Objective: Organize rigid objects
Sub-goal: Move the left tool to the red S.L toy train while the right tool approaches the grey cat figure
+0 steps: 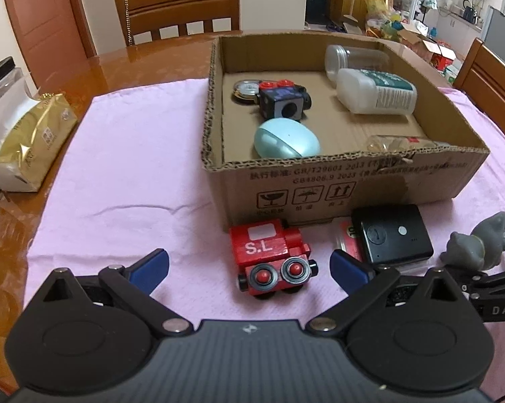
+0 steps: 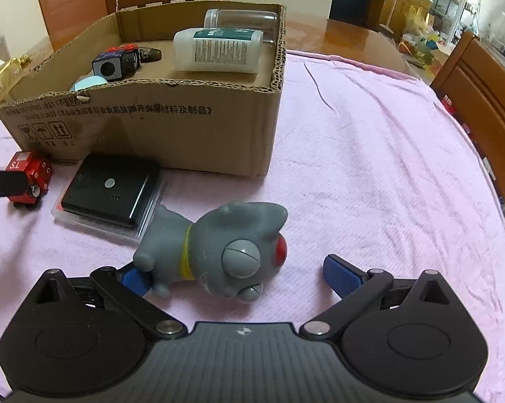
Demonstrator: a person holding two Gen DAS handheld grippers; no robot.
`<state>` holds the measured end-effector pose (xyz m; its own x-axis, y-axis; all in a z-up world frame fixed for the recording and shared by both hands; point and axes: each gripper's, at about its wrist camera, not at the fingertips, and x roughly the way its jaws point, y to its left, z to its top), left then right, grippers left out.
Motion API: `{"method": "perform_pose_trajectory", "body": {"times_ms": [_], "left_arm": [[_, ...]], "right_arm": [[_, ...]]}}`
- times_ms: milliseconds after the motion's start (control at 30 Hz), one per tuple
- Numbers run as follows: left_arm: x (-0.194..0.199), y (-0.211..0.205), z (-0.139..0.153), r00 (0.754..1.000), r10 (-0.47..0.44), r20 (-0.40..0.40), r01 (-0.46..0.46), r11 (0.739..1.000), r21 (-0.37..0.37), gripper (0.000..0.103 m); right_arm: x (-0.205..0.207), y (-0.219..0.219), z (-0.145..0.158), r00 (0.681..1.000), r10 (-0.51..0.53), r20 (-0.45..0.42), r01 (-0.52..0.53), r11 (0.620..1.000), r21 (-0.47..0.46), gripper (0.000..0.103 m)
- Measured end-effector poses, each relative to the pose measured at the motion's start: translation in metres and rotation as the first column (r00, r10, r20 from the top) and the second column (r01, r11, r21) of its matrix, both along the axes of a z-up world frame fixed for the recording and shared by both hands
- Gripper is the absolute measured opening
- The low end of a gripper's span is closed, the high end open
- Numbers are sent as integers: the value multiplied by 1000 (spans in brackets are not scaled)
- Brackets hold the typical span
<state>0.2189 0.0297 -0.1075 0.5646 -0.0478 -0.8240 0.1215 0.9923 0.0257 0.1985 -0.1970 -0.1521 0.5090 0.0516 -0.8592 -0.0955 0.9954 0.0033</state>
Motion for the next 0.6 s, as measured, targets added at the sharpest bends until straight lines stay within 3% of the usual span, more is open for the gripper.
{"method": "perform_pose_trajectory", "body": {"times_ms": [333, 600], "left_arm": [[8, -7, -25, 999, 22, -42, -21, 1000, 10, 101], [4, -5, -27, 998, 48, -30, -48, 999, -11, 102]], "right_arm": [[-10, -1, -1, 999, -20, 36, 19, 1000, 4, 103], [-32, 0, -2, 997, -9, 78, 9, 1000, 7, 103]]}}
